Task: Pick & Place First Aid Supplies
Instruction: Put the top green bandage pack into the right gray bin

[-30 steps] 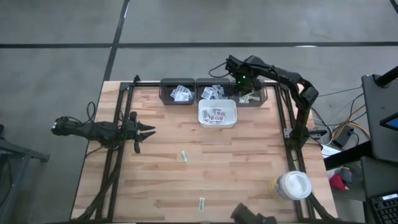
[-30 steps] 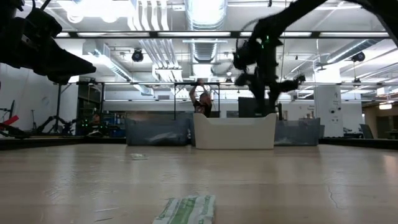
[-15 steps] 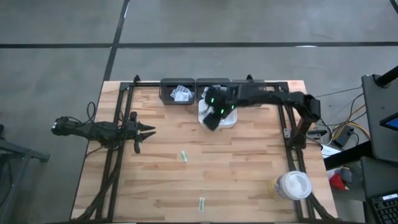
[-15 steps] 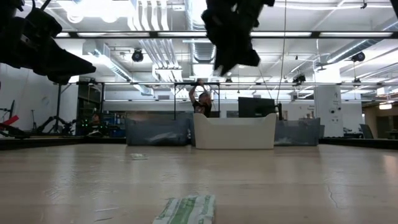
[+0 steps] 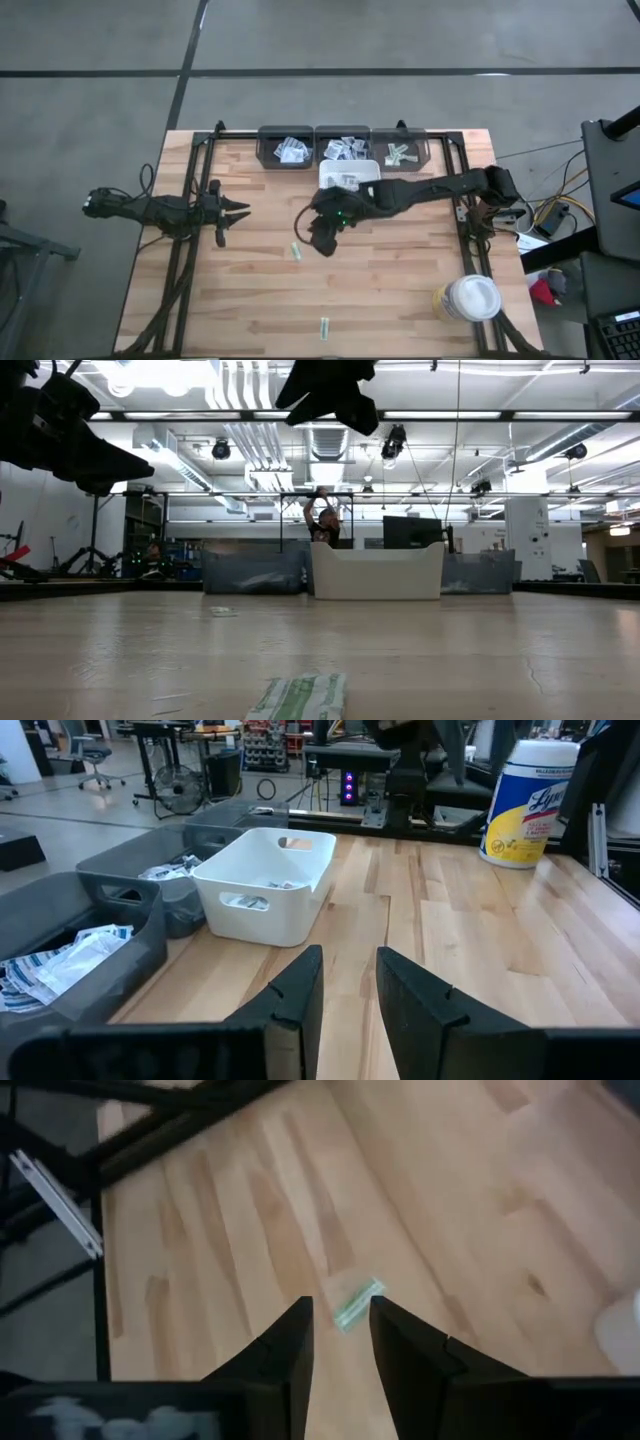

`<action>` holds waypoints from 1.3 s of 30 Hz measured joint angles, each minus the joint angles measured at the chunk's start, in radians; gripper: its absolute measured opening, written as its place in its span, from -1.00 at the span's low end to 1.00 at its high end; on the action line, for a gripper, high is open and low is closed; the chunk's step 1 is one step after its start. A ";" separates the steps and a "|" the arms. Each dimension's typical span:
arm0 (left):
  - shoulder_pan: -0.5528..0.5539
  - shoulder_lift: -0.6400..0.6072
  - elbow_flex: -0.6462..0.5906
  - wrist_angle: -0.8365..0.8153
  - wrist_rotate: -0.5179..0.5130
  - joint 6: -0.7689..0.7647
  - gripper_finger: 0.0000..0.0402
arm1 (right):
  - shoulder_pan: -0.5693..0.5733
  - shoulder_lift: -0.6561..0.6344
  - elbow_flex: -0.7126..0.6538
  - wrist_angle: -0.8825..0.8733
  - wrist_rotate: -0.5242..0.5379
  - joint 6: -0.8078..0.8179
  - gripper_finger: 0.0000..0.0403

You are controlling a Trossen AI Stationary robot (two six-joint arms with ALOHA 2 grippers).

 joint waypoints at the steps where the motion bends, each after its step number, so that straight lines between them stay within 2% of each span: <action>1: 0.000 0.000 0.000 0.000 0.000 -0.003 -0.53 | 0.007 0.009 0.000 -0.001 0.000 0.000 -0.51; 11: 0.000 -0.001 0.000 0.014 0.015 -0.180 -0.53 | 0.043 0.071 -0.001 -0.001 -0.001 -0.007 -0.52; 17: 0.000 -0.001 0.000 0.065 0.032 -0.495 -0.53 | 0.054 0.071 -0.001 -0.011 -0.001 -0.035 -0.53; 23: -0.001 0.047 0.054 0.192 0.213 -0.409 -0.53 | 0.065 0.071 -0.001 -0.057 -0.002 -0.076 -0.58; 26: -0.001 0.136 0.127 0.128 0.214 -0.390 -0.53 | 0.066 0.063 -0.001 -0.084 0.008 -0.096 -0.61; 31: -0.001 0.379 0.257 0.009 0.213 -0.398 -0.53 | 0.065 0.022 -0.002 -0.135 0.104 -0.127 -0.65; 39: -0.001 0.786 0.482 -0.116 0.214 -0.416 -0.53 | 0.056 -0.100 -0.105 -0.115 0.104 -0.204 -0.75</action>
